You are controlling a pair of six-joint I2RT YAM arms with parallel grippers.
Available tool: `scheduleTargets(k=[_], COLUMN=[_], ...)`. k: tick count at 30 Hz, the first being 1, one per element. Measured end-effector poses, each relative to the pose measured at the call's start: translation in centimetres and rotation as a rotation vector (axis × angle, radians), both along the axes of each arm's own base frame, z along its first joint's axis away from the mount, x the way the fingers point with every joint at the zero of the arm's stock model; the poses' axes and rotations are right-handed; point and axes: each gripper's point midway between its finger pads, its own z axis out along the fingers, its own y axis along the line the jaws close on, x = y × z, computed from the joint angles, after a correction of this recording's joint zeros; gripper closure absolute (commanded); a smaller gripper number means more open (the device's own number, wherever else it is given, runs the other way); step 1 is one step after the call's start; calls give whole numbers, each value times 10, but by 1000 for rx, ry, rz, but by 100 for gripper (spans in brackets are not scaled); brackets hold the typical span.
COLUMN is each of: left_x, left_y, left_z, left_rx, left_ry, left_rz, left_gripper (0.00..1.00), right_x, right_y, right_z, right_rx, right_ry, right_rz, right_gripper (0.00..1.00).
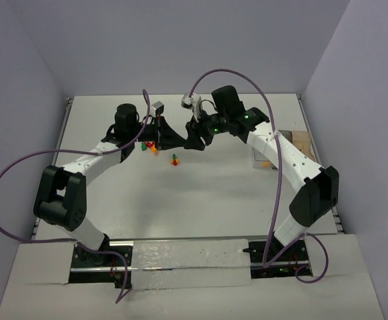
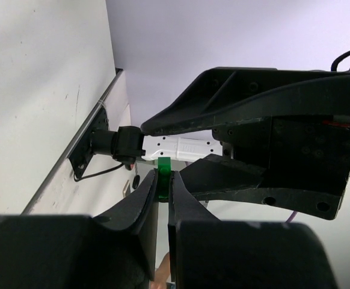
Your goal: Sort the legos into containers by color
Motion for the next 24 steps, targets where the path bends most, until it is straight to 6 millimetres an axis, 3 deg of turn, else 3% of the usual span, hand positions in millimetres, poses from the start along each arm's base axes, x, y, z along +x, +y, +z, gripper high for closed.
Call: scheduleTargets(k=[9, 14, 16, 18, 24], left_x=[1, 2, 4, 9, 36], left_y=[1, 2, 5, 9, 38], left_z=[-2, -3, -5, -8, -32], left_rx=[-5, -2, 4, 15, 116], left_ry=[13, 2, -2, -16, -36], left_rz=[12, 15, 22, 39, 170], left_gripper=[83, 48, 17, 2, 1], right_x=[-5, -6, -5, -4, 3], right_y=[3, 4, 4, 3, -24], right_z=[1, 1, 1, 0, -12], right_rx=[8, 11, 13, 11, -12], right_ry=[10, 9, 6, 6, 24], right_rz=[23, 26, 26, 23, -32], right_gripper=[82, 92, 94, 95, 97])
